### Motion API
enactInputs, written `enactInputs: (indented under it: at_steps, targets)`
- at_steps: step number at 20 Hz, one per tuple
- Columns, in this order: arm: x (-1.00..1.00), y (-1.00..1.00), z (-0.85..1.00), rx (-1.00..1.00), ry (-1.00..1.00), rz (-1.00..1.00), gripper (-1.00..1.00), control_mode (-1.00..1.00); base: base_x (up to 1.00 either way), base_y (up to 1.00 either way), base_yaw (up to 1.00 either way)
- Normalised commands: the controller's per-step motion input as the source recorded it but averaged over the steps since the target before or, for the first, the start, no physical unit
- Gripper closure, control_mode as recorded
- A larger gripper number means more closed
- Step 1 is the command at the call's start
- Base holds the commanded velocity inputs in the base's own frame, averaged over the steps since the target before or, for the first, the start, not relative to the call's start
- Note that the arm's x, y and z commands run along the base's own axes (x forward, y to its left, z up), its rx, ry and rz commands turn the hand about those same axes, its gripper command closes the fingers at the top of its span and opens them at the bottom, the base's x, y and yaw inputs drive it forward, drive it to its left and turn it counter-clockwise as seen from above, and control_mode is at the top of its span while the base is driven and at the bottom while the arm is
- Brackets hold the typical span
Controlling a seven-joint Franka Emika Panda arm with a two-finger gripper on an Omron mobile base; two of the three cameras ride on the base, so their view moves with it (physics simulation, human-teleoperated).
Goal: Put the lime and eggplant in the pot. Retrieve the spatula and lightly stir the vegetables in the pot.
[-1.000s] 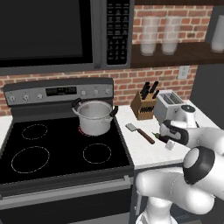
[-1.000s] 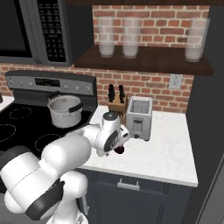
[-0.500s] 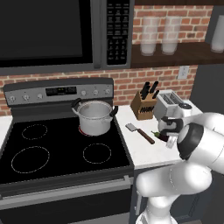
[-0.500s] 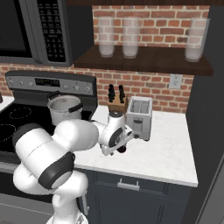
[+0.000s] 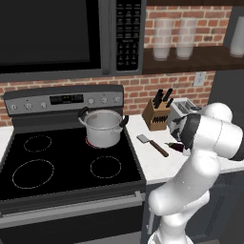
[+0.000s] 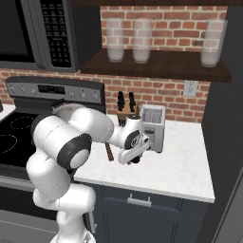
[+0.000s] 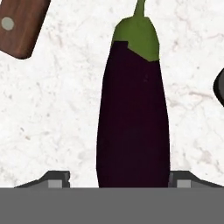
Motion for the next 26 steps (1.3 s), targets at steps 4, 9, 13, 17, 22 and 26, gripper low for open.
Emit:
enactInputs:
  at_steps: [4,9,13,17,22,26]
  targets:
    - [-0.27,0.37,-0.14,0.00,0.03,0.04,1.00,-1.00,0.00,0.00,0.00]
    - [-0.79,0.68,0.65,-0.01,-0.09,0.04,1.00,-1.00,0.00,0.00,0.00]
    - [-0.73,0.87,0.99,-0.04,-0.13,0.09,1.00,-1.00,0.00,0.00,0.00]
    - [-0.52,1.00,1.00,-0.16,-0.16,0.11,1.00,-1.00,0.00,0.00,0.00]
    - [-0.13,1.00,1.00,-0.28,-0.20,0.11,1.00,-1.00,0.00,0.00,0.00]
    - [0.06,0.99,0.99,-0.33,-0.19,0.12,1.00,-1.00,0.00,0.00,0.00]
